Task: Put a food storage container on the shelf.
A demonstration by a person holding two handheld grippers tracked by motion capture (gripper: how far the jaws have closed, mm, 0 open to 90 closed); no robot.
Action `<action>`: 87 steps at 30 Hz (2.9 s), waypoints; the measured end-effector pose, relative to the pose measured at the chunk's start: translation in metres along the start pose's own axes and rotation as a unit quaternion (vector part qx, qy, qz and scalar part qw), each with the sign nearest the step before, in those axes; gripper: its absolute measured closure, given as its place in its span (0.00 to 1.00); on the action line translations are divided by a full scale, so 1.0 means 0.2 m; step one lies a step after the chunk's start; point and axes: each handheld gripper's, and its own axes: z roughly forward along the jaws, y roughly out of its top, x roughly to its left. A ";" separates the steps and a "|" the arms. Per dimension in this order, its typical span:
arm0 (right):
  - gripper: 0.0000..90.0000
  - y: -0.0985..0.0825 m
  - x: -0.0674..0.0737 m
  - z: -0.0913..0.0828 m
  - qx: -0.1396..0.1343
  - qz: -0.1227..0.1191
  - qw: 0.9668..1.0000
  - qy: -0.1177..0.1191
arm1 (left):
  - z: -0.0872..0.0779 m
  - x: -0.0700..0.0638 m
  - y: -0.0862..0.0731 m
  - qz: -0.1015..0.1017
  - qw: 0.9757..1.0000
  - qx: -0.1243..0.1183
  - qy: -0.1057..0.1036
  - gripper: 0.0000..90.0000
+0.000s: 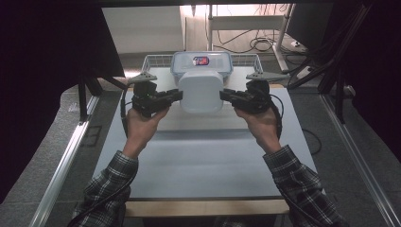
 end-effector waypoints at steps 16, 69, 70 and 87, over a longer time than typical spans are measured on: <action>0.87 0.28 -0.05 0.01 -0.022 -0.005 1.000 -0.009 | 0.00 0.05 0.28 0.001 1.000 -0.018 0.000 0.86; 0.63 0.49 -0.24 0.27 -0.002 0.038 0.999 -0.038 | 0.22 0.26 0.51 -0.020 1.000 0.014 0.004 0.61; 0.62 0.49 -0.24 0.27 -0.002 0.038 0.999 -0.038 | 0.23 0.26 0.52 -0.021 1.000 0.014 0.008 0.60; 0.55 0.54 -0.24 0.33 -0.016 0.016 0.995 -0.100 | 0.29 0.27 0.57 -0.019 0.999 -0.001 0.049 0.50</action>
